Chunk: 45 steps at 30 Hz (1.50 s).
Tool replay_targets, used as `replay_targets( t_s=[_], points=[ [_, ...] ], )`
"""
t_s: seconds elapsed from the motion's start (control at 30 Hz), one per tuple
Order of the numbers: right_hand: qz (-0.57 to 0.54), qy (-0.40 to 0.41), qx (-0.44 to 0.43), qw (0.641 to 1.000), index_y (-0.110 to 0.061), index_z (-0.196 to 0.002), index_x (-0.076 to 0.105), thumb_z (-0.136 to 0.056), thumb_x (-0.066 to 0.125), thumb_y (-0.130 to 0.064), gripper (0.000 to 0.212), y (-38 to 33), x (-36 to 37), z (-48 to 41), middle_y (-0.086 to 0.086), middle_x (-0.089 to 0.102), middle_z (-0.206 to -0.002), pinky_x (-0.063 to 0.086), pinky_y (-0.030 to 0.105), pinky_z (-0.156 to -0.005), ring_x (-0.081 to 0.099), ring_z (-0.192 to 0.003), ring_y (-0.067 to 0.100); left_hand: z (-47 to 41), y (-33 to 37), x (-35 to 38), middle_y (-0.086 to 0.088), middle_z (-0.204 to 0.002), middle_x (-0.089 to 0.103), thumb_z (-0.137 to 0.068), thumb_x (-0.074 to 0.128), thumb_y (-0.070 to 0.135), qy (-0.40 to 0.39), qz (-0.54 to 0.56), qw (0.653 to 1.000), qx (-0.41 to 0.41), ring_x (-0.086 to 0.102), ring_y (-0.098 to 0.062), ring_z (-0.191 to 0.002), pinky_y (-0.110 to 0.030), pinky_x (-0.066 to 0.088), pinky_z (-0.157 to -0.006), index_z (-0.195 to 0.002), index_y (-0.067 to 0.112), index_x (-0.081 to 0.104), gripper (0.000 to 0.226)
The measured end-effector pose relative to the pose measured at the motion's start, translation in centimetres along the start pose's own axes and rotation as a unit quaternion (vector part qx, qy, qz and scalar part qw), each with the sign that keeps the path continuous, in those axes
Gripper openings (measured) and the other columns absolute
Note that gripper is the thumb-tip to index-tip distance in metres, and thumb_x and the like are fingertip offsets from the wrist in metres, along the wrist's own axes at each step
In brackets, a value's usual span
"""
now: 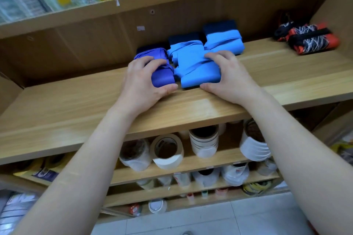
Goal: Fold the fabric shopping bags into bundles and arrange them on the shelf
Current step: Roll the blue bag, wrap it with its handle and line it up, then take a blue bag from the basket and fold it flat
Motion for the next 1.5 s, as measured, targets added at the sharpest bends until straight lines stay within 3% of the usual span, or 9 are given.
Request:
replay_targets(
  t_s=[0.13, 0.27, 0.4, 0.47, 0.63, 0.8, 1.07, 1.23, 1.5],
  points=[
    [-0.029, -0.016, 0.001, 0.999, -0.032, -0.150, 0.033, -0.079, 0.076, -0.043, 0.084, -0.1, -0.1, 0.3, -0.005, 0.034, -0.155, 0.029, 0.032, -0.116, 0.035, -0.140, 0.015, -0.1, -0.2, 0.0, -0.001, -0.143, 0.046, -0.076, 0.074, 0.051, 0.008, -0.007, 1.000, 0.014, 0.034, -0.021, -0.134, -0.037, 0.023, -0.115, -0.135, 0.031, 0.054, 0.065],
    [-0.051, 0.024, 0.037, 0.998, -0.031, -0.149, 0.036, -0.087, 0.070, -0.039, 0.072, -0.3, -1.0, 1.4, -0.005, 0.045, -0.149, 0.030, 0.022, -0.106, 0.041, -0.136, 0.012, 0.3, 0.0, -0.2, -0.001, -0.145, 0.045, -0.080, 0.070, 0.053, 0.025, -0.029, 0.998, 0.042, 0.034, -0.022, -0.137, -0.055, 0.016, -0.118, -0.134, 0.031, 0.054, 0.060],
    [-0.093, 0.107, 0.086, 0.986, -0.029, -0.142, 0.046, -0.091, 0.065, -0.035, 0.055, 0.0, -2.6, 3.7, -0.008, 0.058, -0.130, 0.044, 0.030, -0.100, 0.055, -0.117, 0.009, 1.2, 1.8, -0.6, -0.002, -0.137, 0.054, -0.089, 0.063, 0.044, 0.056, 0.023, 0.989, 0.136, 0.042, -0.019, -0.132, -0.044, 0.027, -0.116, -0.127, 0.020, 0.062, 0.045],
    [-0.097, 0.149, 0.107, 0.978, -0.029, -0.137, 0.051, -0.093, 0.063, -0.034, 0.046, 0.2, -3.7, 5.4, -0.011, 0.061, -0.116, 0.044, 0.020, -0.090, 0.059, -0.106, 0.003, 1.8, 3.0, -0.6, -0.003, -0.130, 0.059, -0.092, 0.063, 0.036, 0.054, 0.072, 0.982, 0.168, 0.049, -0.018, -0.125, -0.032, 0.035, -0.108, -0.121, 0.015, 0.067, 0.036],
    [-0.063, 0.222, 0.148, 0.962, -0.025, -0.126, 0.062, -0.095, 0.061, -0.029, 0.031, 1.0, -5.6, 11.5, -0.020, 0.062, -0.093, 0.042, 0.003, -0.074, 0.057, -0.086, -0.012, 3.9, 6.3, 0.8, 0.002, -0.098, 0.070, -0.093, 0.061, 0.026, 0.016, 0.170, 0.952, 0.255, 0.062, -0.016, -0.089, -0.038, 0.053, -0.079, -0.106, 0.014, 0.072, 0.021],
    [0.011, 0.229, 0.201, 0.952, -0.021, -0.116, 0.069, -0.093, 0.063, -0.021, 0.024, 2.8, -6.4, 19.2, -0.014, 0.066, -0.087, 0.046, 0.009, -0.070, 0.061, -0.077, 0.005, 6.4, 10.0, 3.5, -0.001, -0.094, 0.071, -0.085, 0.063, 0.010, -0.040, 0.205, 0.909, 0.360, 0.064, -0.020, -0.087, -0.035, 0.049, -0.077, -0.102, 0.011, 0.074, 0.020],
    [0.118, 0.154, 0.389, 0.900, -0.021, -0.113, 0.070, -0.091, 0.064, -0.019, 0.023, 8.5, -7.6, 34.9, -0.013, 0.064, -0.084, 0.050, 0.034, -0.078, 0.056, -0.076, 0.009, 12.0, 17.1, 13.4, -0.001, -0.088, 0.068, -0.080, 0.044, 0.019, -0.195, 0.196, 0.834, 0.478, 0.065, -0.029, -0.081, -0.038, 0.055, -0.062, -0.095, 0.013, 0.073, 0.033],
    [0.133, 0.116, 0.493, 0.852, -0.021, -0.115, 0.068, -0.089, 0.067, -0.017, 0.027, 13.2, -8.3, 45.5, -0.006, 0.066, -0.086, 0.044, 0.030, -0.072, 0.060, -0.078, 0.016, 16.0, 21.5, 21.9, 0.002, -0.085, 0.067, -0.079, 0.043, 0.019, -0.308, 0.138, 0.810, 0.479, 0.065, -0.025, -0.081, -0.030, 0.052, -0.062, -0.090, 0.018, 0.072, 0.031],
    [0.075, 0.156, 0.611, 0.773, -0.019, -0.132, 0.059, -0.090, 0.066, -0.021, 0.042, 22.6, -10.7, 61.6, 0.004, 0.066, -0.119, 0.050, 0.041, -0.089, 0.062, -0.107, 0.024, 21.8, 32.2, 32.9, -0.001, -0.099, 0.073, -0.086, 0.055, 0.015, -0.417, 0.083, 0.803, 0.417, 0.065, -0.023, -0.098, -0.029, 0.048, -0.081, -0.101, 0.016, 0.075, 0.025]
  ],
)
Point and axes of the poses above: each hand's wrist, its own z-axis away from the middle knuckle, its own x-axis out of the palm, y = z × x, the point moved 5 cm from there along -z, towards the middle knuckle
